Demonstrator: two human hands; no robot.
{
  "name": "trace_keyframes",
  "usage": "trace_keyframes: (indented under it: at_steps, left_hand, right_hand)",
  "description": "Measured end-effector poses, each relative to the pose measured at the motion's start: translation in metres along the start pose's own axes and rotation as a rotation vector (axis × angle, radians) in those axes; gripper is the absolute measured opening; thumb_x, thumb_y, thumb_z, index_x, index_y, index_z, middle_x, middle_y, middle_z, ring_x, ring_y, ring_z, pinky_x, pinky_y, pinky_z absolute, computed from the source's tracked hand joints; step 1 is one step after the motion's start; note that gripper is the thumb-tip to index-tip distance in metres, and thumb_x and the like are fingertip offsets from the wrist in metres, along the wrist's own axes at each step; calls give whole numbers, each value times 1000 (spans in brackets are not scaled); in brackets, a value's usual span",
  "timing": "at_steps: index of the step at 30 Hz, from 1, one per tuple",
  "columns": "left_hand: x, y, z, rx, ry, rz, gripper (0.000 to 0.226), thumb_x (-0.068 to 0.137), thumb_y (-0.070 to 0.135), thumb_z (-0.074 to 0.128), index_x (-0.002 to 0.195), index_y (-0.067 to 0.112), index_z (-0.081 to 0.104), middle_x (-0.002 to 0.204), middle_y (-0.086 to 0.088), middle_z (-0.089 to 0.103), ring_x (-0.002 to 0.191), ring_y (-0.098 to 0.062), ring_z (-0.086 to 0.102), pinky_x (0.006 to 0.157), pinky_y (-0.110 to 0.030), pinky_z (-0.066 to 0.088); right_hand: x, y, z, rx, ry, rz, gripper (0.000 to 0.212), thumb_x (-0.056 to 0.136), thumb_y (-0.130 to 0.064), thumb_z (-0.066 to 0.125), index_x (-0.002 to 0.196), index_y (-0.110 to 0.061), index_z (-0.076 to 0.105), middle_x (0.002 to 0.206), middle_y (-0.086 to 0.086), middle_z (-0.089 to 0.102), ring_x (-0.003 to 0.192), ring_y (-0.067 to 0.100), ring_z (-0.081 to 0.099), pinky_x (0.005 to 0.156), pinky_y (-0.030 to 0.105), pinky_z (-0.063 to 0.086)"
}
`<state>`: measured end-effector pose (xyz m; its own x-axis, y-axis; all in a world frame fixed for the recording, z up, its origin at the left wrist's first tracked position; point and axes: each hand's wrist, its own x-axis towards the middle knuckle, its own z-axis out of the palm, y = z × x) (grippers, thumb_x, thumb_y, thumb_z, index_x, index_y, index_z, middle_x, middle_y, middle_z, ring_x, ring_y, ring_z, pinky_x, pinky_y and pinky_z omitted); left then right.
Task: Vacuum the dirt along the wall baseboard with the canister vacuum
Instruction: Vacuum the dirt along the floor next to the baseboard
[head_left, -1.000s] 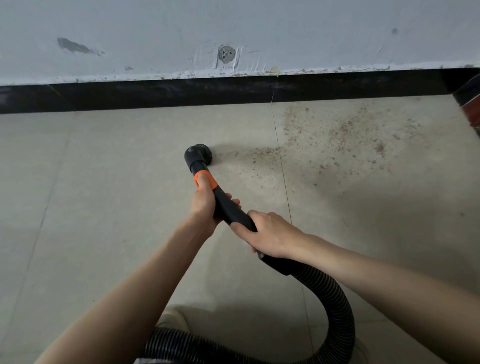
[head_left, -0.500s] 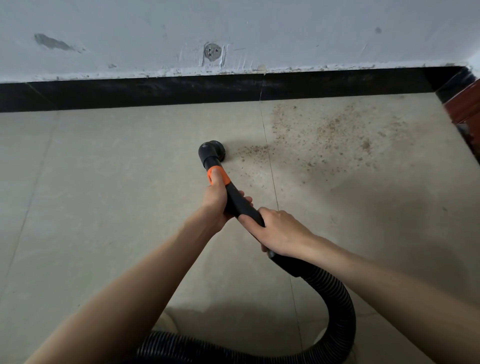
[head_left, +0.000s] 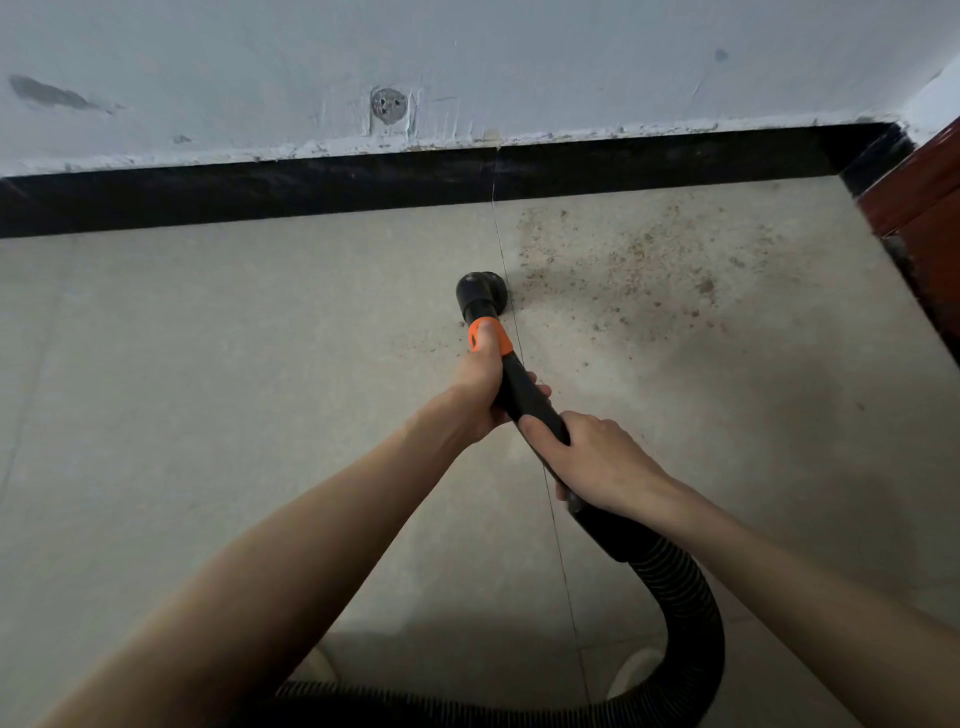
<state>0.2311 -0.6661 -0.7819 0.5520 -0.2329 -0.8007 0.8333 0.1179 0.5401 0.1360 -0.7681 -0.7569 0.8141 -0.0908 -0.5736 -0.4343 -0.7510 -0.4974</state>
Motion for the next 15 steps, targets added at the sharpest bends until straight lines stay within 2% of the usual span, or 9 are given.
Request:
trace_keyframes:
  at_steps: [4, 9, 12, 15]
  left_hand:
    - [3, 2, 8, 11, -21, -18, 47, 94, 51, 39, 109, 6, 41, 76, -12, 54, 53, -26, 63, 66, -40, 56]
    - [2, 5, 7, 34, -53, -23, 45, 95, 53, 37, 96, 8, 42, 79, -11, 53, 46, -23, 64, 51, -34, 54]
    - [1, 7, 0, 21, -44, 1, 49, 95, 53, 37, 107, 7, 41, 79, -11, 52, 45, -23, 63, 54, -36, 53]
    - [0, 11, -13, 10, -7, 27, 52, 95, 53, 37, 115, 5, 40, 80, -12, 52, 53, -25, 63, 59, -38, 53]
  right_hand:
    - [0, 2, -2, 1, 37, 29, 52, 93, -63, 33, 78, -17, 51, 55, -2, 67, 54, 12, 65, 67, 32, 55]
    - [2, 1, 0, 5, 48, 30, 51, 92, -62, 33, 77, -17, 52, 52, -2, 66, 55, 13, 65, 69, 34, 56]
    - [7, -5, 4, 9, 35, 7, 50, 93, -61, 34, 77, -17, 51, 54, 0, 67, 55, 14, 66, 69, 35, 56]
    - [13, -15, 9, 19, 2, -37, 49, 94, -60, 34, 79, -16, 50, 57, 1, 67, 53, 14, 66, 68, 35, 57]
